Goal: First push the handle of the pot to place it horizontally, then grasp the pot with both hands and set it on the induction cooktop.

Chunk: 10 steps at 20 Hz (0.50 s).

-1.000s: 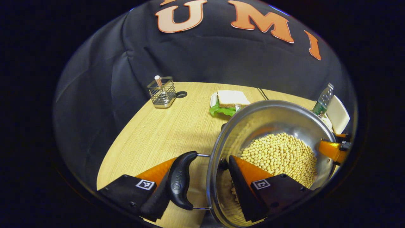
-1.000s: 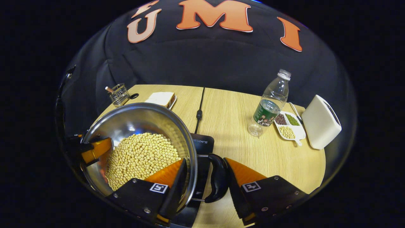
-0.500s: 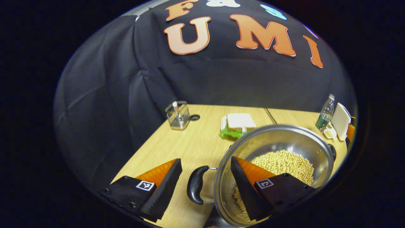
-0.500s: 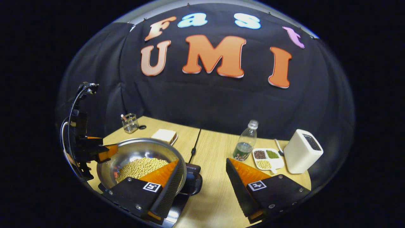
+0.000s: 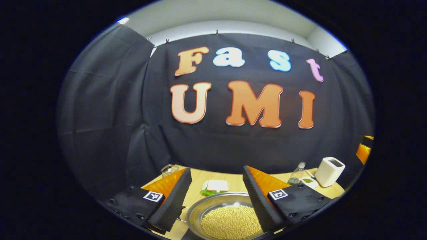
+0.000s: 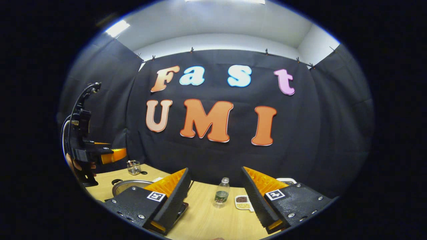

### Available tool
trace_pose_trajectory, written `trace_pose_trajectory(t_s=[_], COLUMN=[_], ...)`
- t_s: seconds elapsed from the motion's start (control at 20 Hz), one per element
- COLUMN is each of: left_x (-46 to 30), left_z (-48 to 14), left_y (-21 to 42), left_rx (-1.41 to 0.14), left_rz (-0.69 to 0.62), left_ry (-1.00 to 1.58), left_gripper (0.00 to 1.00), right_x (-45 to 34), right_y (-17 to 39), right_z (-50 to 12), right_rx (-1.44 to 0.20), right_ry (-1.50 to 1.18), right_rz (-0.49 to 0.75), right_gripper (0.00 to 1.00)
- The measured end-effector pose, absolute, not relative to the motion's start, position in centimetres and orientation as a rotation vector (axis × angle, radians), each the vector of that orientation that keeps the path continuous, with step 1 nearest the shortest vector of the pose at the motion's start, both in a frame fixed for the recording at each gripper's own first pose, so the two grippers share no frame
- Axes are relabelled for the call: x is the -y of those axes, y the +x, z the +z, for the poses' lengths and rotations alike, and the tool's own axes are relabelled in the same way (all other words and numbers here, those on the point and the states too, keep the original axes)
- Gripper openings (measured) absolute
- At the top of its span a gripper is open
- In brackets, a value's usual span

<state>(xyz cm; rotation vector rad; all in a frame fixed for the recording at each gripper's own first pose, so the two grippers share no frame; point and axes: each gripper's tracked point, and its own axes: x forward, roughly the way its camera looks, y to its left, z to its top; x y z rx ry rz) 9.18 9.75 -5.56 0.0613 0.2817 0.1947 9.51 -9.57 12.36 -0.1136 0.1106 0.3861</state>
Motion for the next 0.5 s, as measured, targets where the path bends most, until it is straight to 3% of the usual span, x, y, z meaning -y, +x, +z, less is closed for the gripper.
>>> trace_pose_trajectory(t_s=[0.1, 0.25, 0.3, 0.5], left_x=[-7.8, -5.5, -4.9, -3.5], left_z=[-3.3, 0.3, 1.7, 4.9], left_y=[9.0, 8.0, 7.7, 5.5], left_rx=[-0.225, -0.149, -0.130, -0.019], left_rz=[0.170, 0.144, 0.136, 0.139], left_ry=[0.052, 0.038, 0.037, 0.007], left_gripper=[1.00, 1.00, 1.00, 1.00], right_x=[12.3, 15.2, 16.0, 18.5], right_y=[9.1, 8.4, 8.4, 8.0], right_z=[14.9, 18.6, 19.4, 20.8], right_rx=[-0.043, 0.058, 0.083, 0.129], right_ry=[-0.115, -0.107, -0.111, -0.112], right_rz=[0.366, 0.348, 0.342, 0.323], right_gripper=[0.97, 0.93, 0.97, 0.93])
